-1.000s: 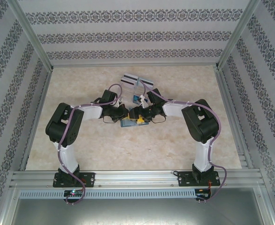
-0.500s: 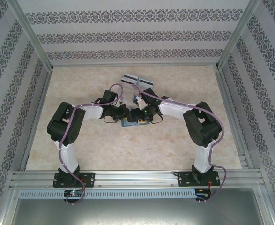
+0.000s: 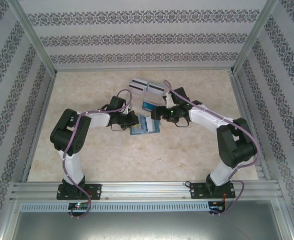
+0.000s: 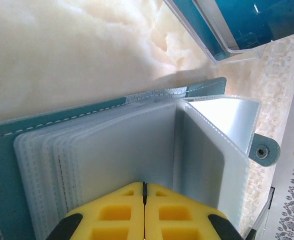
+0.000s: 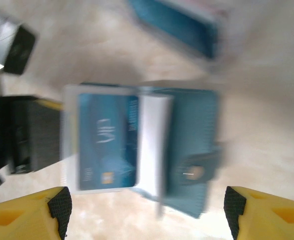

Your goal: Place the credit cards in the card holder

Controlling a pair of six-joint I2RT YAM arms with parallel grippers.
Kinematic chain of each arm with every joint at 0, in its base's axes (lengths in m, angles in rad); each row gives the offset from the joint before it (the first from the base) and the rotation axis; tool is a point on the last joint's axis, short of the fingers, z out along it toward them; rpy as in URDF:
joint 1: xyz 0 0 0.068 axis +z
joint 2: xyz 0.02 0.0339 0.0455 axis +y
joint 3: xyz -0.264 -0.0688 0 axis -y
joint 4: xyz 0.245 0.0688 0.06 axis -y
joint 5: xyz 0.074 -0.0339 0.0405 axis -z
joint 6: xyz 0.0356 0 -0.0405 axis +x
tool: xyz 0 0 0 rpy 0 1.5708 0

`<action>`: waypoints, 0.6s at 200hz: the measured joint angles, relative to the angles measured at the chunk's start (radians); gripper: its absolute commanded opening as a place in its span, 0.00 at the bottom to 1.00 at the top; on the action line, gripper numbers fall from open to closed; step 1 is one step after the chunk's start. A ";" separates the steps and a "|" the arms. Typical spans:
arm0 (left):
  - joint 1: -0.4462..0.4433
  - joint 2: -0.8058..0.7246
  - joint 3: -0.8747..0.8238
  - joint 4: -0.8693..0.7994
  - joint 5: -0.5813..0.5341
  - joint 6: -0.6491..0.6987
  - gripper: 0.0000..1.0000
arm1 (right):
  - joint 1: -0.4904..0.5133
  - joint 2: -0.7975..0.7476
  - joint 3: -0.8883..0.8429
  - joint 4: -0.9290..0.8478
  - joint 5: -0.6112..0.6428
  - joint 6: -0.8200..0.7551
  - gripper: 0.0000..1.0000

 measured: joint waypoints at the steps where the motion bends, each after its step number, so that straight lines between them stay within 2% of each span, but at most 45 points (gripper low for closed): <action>1: 0.000 0.000 0.001 -0.001 0.000 0.001 0.07 | -0.003 -0.001 -0.003 0.000 0.003 0.001 0.79; 18: -0.001 0.000 0.010 -0.020 -0.005 0.009 0.07 | -0.033 0.007 -0.032 0.008 0.021 0.013 0.78; 48: -0.012 0.000 0.034 -0.069 -0.035 0.026 0.07 | -0.024 0.077 -0.051 0.058 -0.007 0.043 0.76; 93: -0.030 0.000 0.083 -0.161 -0.081 0.057 0.07 | 0.003 0.152 -0.051 0.125 -0.045 0.079 0.63; 120: -0.045 0.000 0.128 -0.220 -0.106 0.071 0.07 | 0.006 0.165 -0.045 0.126 -0.038 0.081 0.59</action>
